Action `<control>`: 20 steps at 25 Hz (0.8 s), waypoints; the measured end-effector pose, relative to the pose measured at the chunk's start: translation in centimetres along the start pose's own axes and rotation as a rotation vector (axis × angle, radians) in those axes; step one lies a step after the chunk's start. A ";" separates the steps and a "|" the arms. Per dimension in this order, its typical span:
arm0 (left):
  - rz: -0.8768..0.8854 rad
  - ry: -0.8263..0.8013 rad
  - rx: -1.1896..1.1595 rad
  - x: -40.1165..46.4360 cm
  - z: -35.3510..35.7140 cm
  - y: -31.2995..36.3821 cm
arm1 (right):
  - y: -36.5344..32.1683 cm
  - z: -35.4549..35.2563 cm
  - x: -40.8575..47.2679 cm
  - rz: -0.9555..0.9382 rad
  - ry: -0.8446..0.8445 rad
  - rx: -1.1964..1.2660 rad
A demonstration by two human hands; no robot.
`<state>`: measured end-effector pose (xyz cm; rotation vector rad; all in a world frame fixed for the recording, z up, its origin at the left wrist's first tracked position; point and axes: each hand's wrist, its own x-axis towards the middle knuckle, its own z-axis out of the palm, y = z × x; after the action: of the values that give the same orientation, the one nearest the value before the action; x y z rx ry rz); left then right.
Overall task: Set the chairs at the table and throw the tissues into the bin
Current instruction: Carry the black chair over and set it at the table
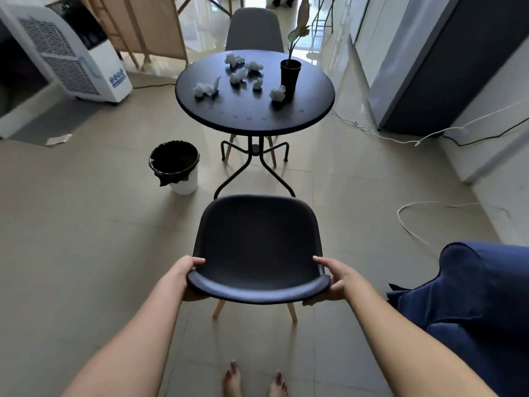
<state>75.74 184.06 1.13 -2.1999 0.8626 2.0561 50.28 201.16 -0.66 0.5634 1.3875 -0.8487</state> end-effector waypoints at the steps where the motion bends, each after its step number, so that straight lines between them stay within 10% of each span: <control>1: -0.004 0.006 -0.010 -0.2 -0.1 -0.1 | 0.1 0.5 0.1 0.013 0.014 -0.048; 20: 0.126 -0.017 0.174 -2.3 -0.9 9.2 | -5.7 4.1 -1.2 -0.243 0.142 -0.013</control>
<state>73.00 176.79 6.68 -2.0859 1.1578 1.9617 48.34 194.82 1.83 0.4570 1.6127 -1.0088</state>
